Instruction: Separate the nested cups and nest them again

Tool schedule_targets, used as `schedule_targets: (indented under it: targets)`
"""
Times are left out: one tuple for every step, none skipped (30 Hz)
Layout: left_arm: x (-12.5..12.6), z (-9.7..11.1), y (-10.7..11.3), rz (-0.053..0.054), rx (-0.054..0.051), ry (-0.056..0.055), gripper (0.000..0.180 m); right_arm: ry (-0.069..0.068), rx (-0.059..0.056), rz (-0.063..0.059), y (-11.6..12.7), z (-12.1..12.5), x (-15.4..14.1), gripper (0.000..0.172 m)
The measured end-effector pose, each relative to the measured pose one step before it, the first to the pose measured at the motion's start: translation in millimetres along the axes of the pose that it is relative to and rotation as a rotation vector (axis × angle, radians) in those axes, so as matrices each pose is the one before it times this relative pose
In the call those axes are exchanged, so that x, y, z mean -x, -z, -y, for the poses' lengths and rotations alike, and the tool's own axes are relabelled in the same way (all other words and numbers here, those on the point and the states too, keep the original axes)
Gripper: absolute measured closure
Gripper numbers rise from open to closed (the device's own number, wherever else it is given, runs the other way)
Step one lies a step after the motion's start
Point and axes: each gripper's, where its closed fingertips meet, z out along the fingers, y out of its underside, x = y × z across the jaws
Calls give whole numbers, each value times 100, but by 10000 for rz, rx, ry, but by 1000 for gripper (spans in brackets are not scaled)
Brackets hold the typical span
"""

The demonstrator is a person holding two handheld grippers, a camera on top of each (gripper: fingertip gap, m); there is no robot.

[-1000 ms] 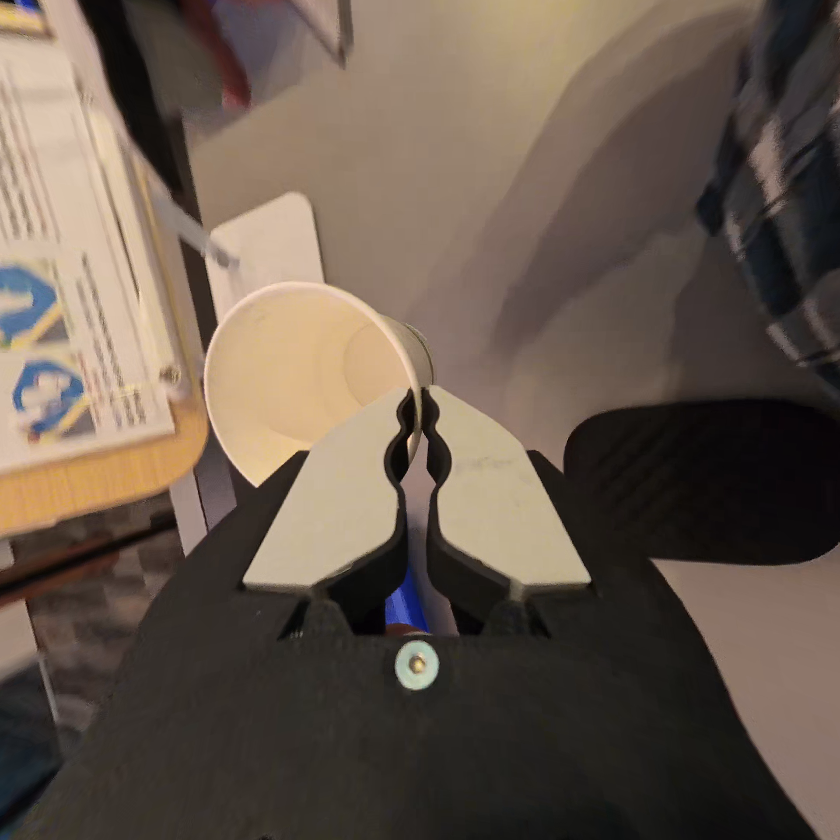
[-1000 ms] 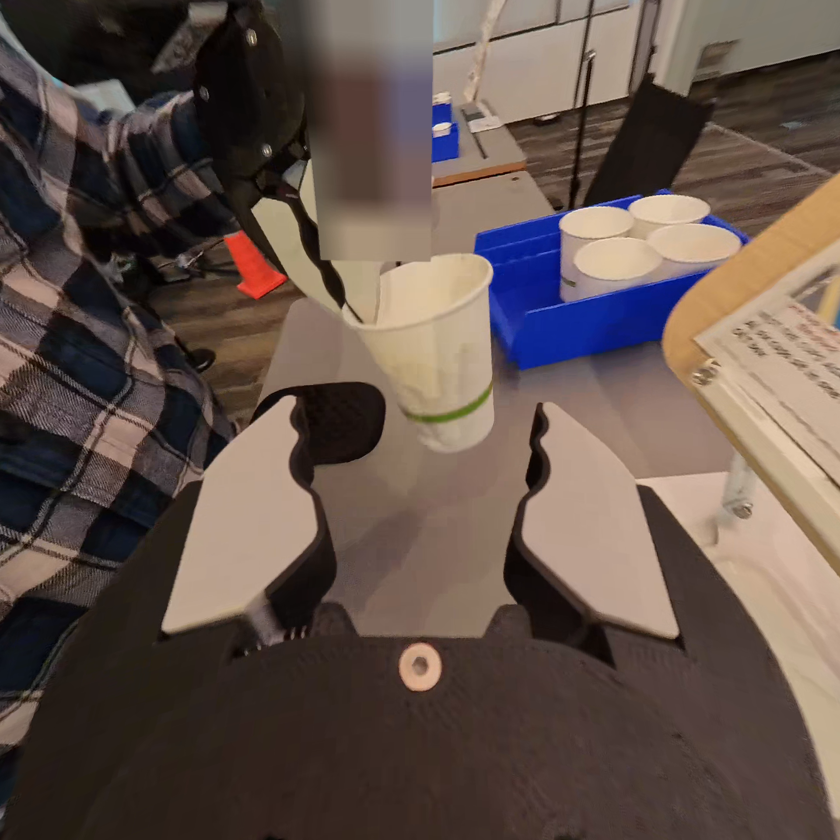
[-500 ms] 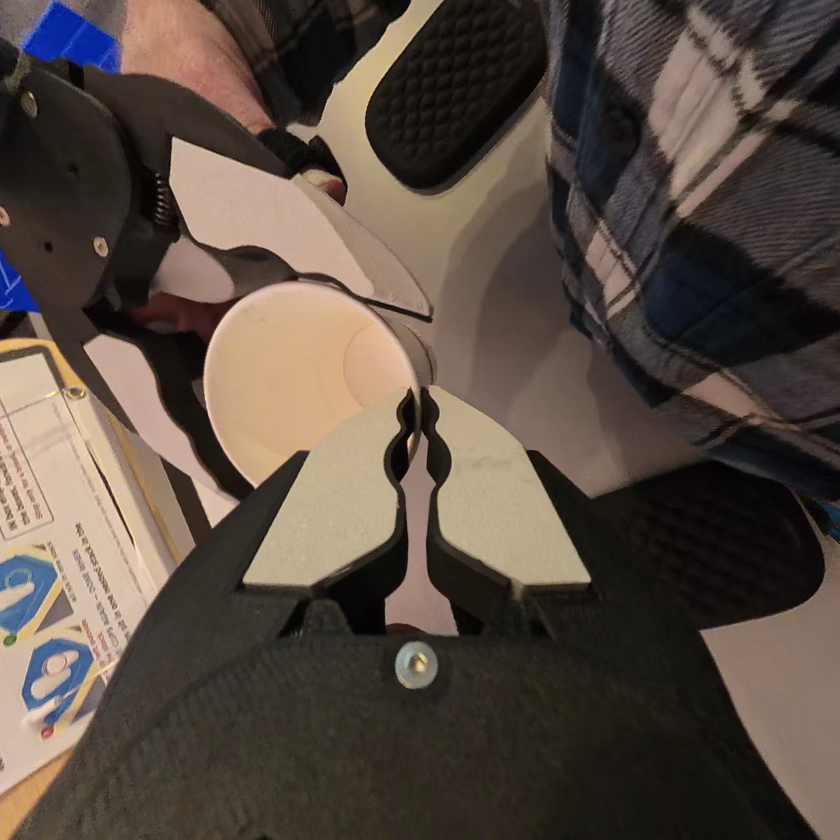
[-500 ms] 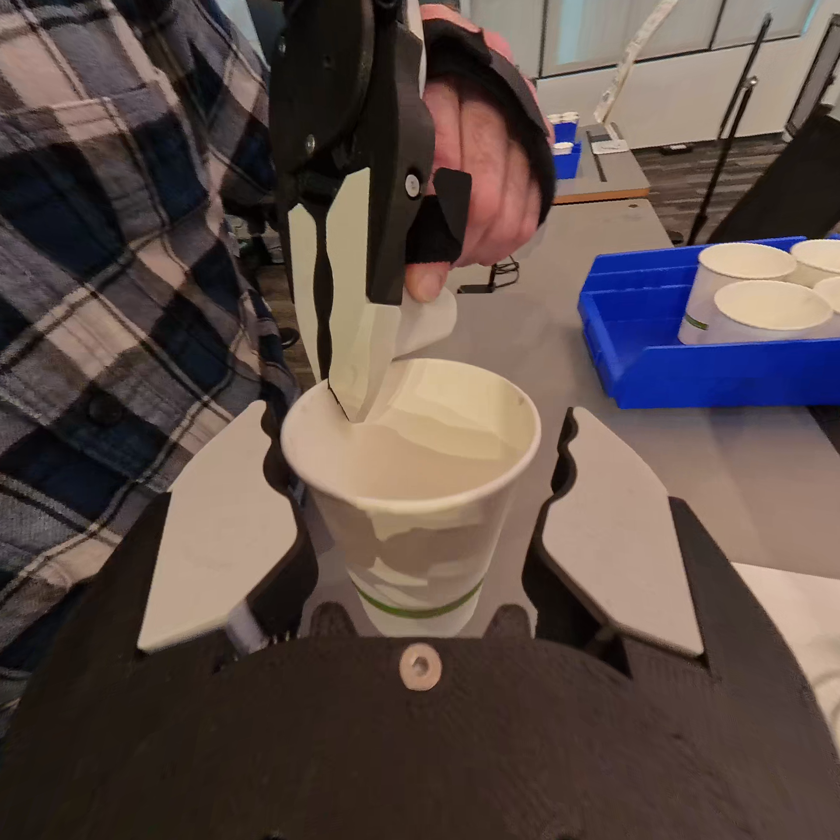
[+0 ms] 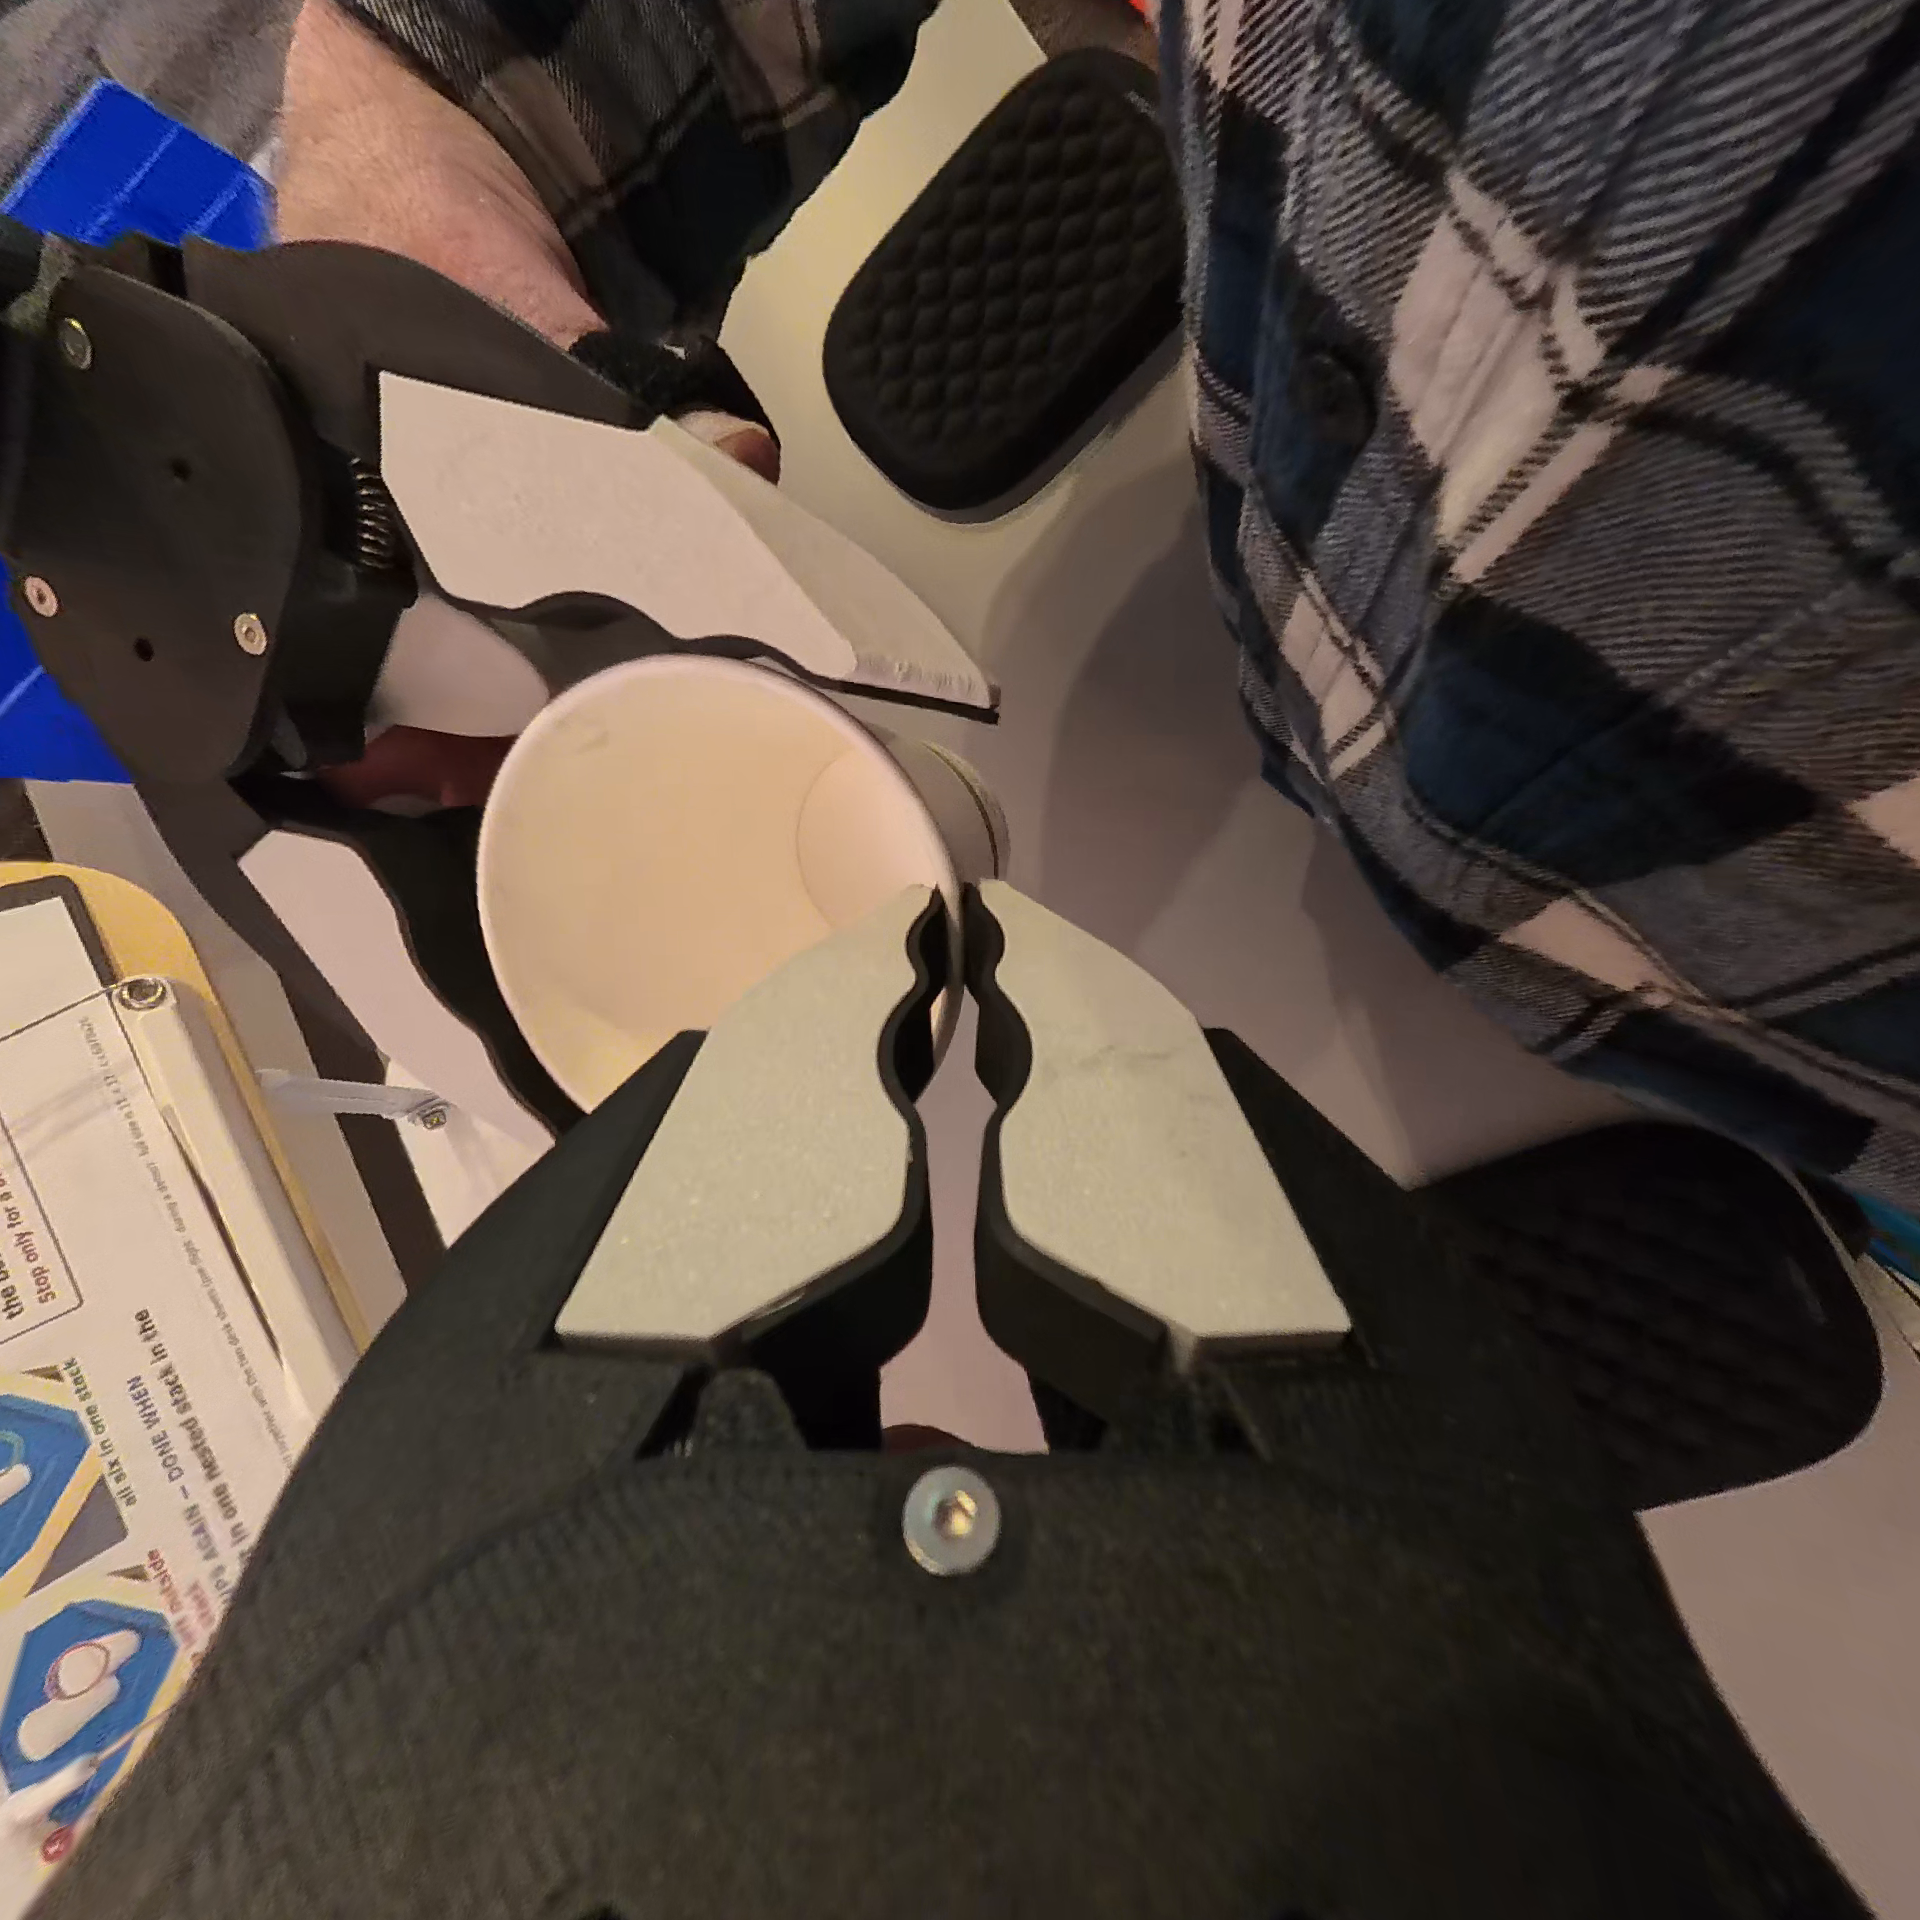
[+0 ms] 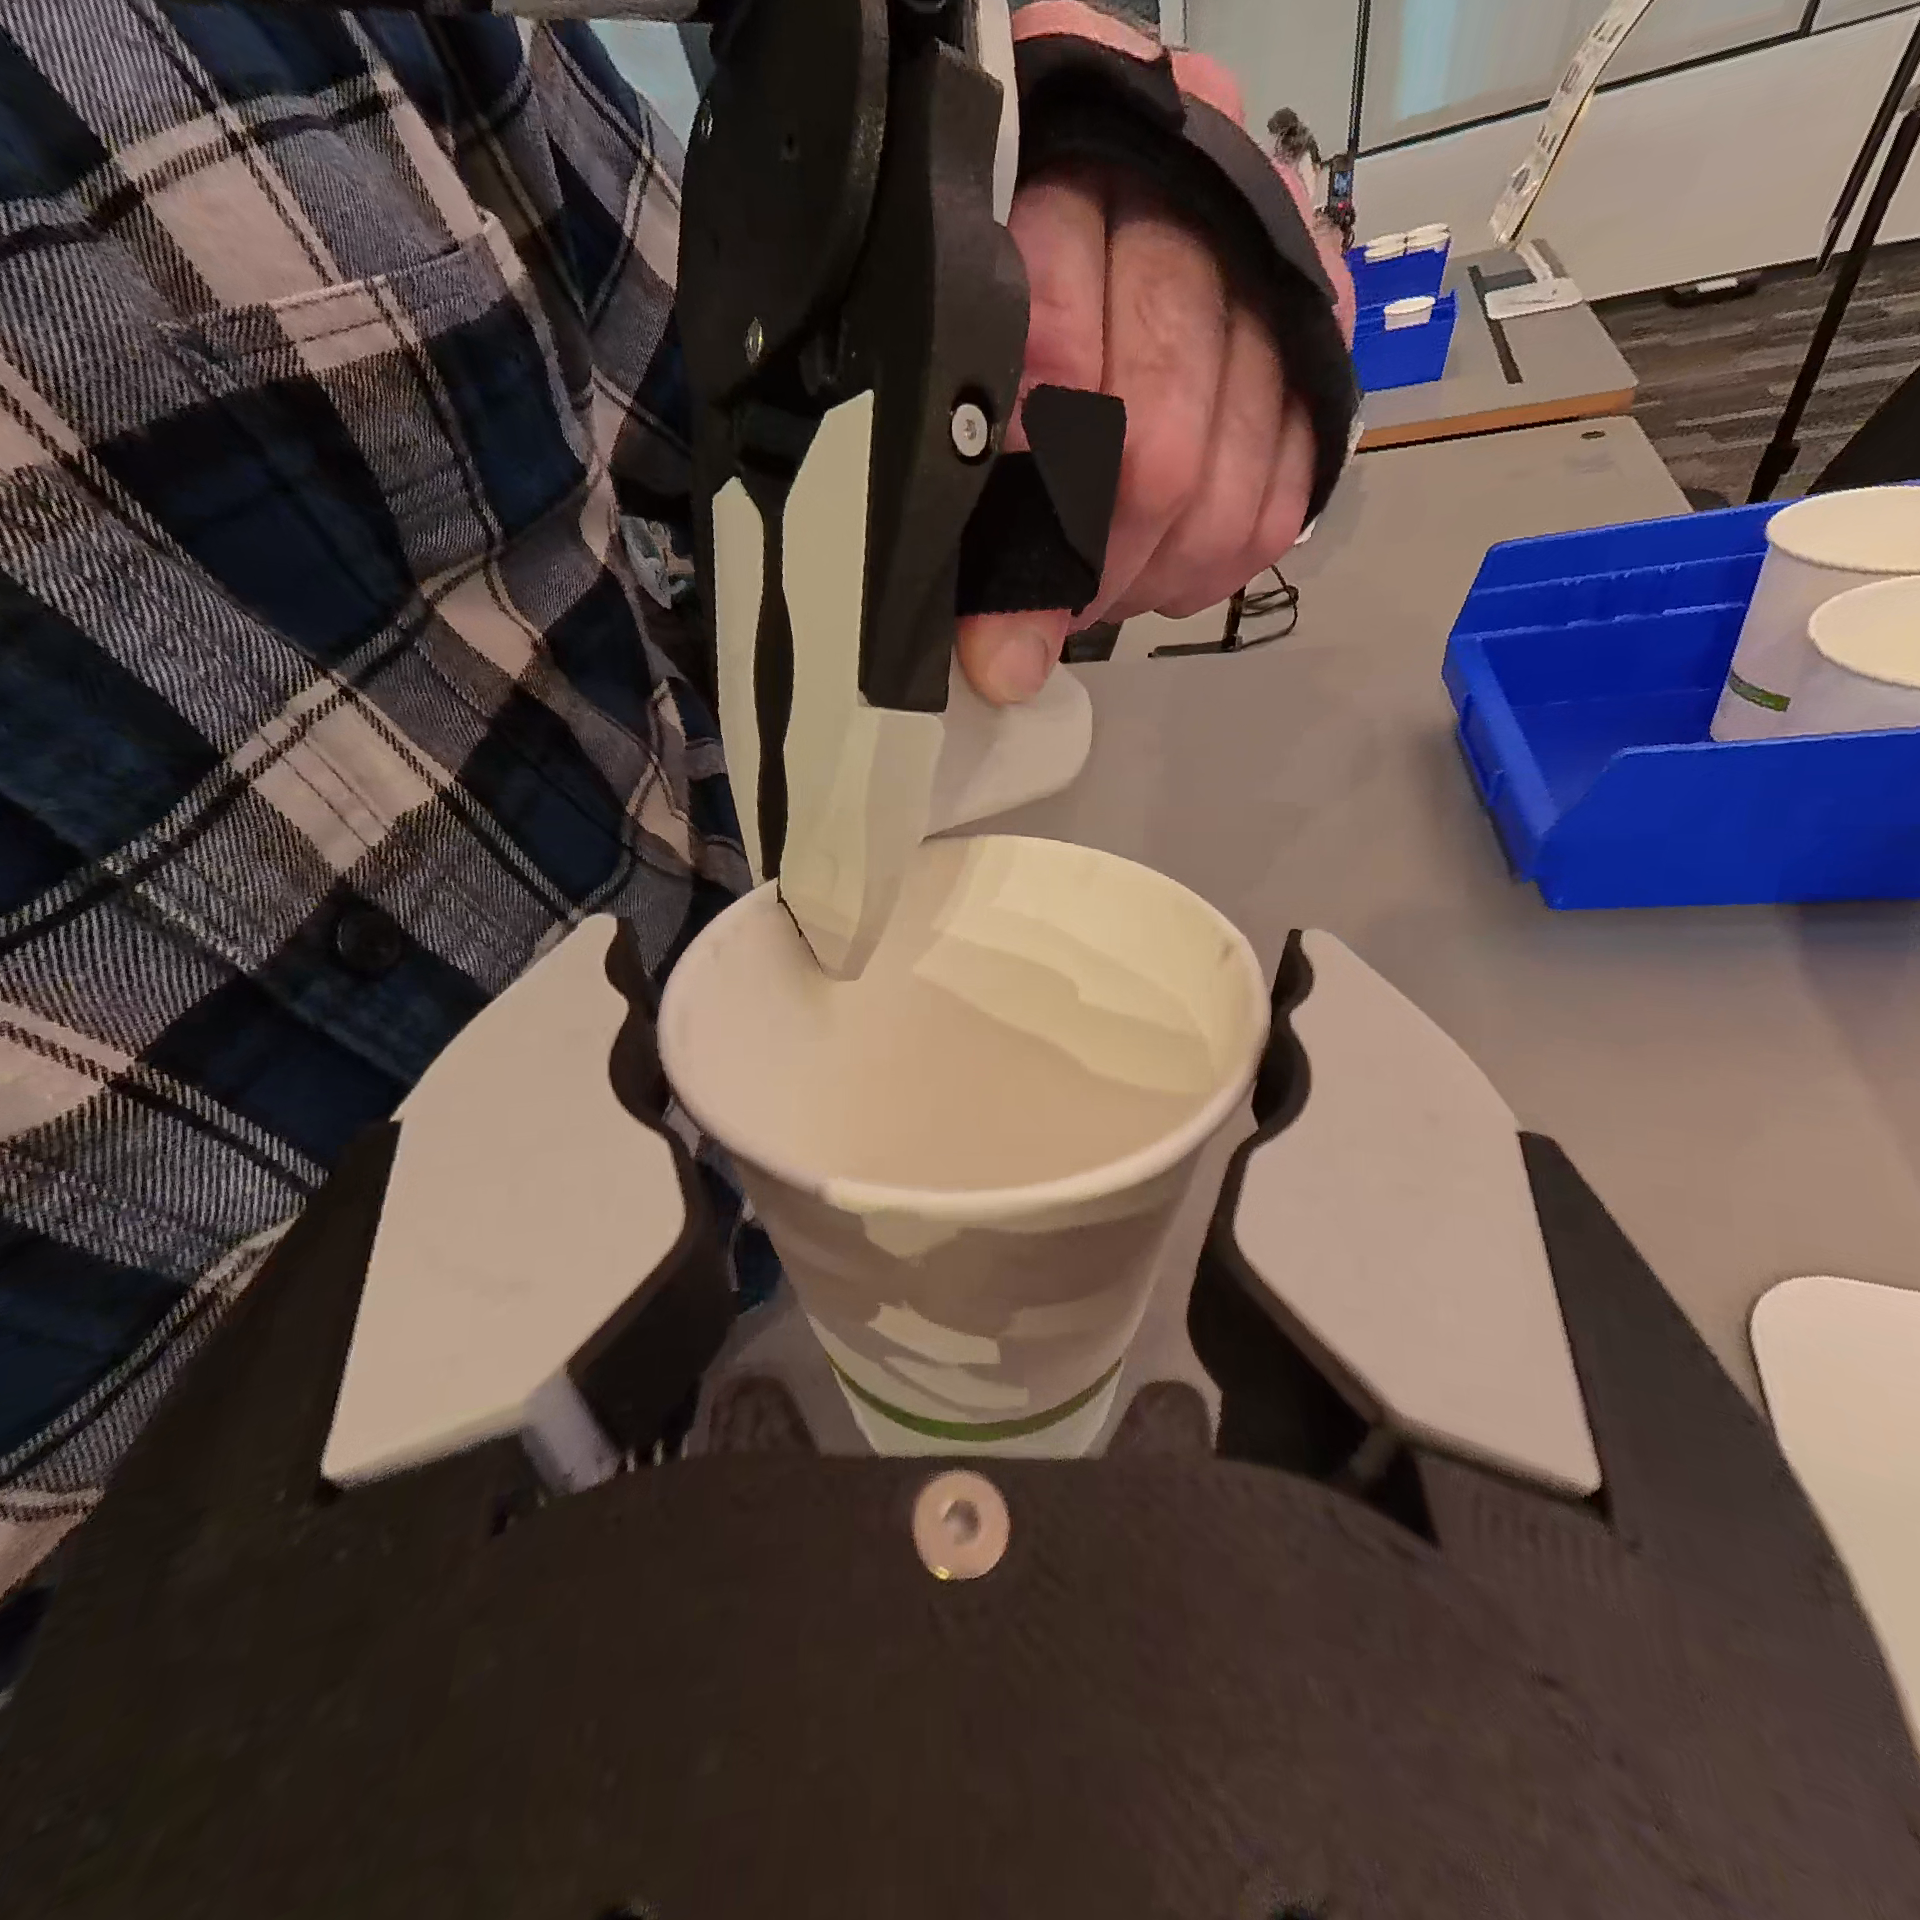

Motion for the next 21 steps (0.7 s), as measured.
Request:
schedule_targets:
  targets:
    - [70, 40, -105, 27, 51, -52, 178, 0, 165, 8, 265, -297, 93, 59]
    - [119, 94, -82, 48, 15, -46, 178, -28, 161, -12, 136, -240, -57, 59]
    - [69, 69, -43, 3, 15, -2, 178, -12, 94, -32, 117, -170, -64, 59]
    - [57, 99, -35, -5, 13, -8, 178, -6, 44, -3, 125, -121, -18, 59]
    - [117, 83, -47, 31, 9, -28, 178, -15, 35, 23, 155, -146, 41, 60]
    - [146, 86, -47, 35, 30, -30, 178, 3, 25, 47, 121, -129, 115, 61]
    - [100, 109, -75, 3, 19, -15, 178, 32, 23, 51, -3, -108, 121, 64]
    - [48, 136, -78, -38, -40, -1, 178, 30, 53, 23, -76, -114, 67, 64]
    - [-36, 23, -30, -46, -6, -16, 178, 19, 17, -5, -67, -37, 1, 64]
    - [38, 10, -77, -1, 32, -28, 178, 46, -52, -35, 47, 4, 0, 64]
    - [93, 47, -75, -2, -11, 9, 178, 43, -74, -13, 68, 28, 53, 65]
    - [50, 222, -70, -59, -86, 31, 178, -5, -38, 42, -4, 1, 104, 65]
    - [-15, 130, -17, -61, -59, 25, 178, 8, -39, 23, 57, -53, 97, 65]
    - [58, 85, -38, 10, 10, -31, 178, 73, -53, -18, 180, -102, 93, 65]
    - [72, 127, -70, -25, -39, -16, 178, 72, -8, 10, 214, -181, 139, 65]
    - [-7, 209, -7, -63, -114, 44, 178, 27, 57, 33, 173, -248, 85, 65]
    - [93, 408, -126, 8, -163, 23, 178, 36, 81, -16, 115, -224, -6, 66]
    - [161, 232, 78, 37, -115, -8, 178, 39, 62, -53, 1, -72, -26, 64]
    - [152, 116, 34, -24, -37, 34, 178, 37, -26, -21, 43, 47, 110, 63]
    - [111, 103, 41, -13, -28, 7, 178, 30, -146, 0, 301, 159, 264, 65]
    - [23, 166, -7, -64, -78, -12, 178, 13, -223, 6, 485, 195, 332, 69]
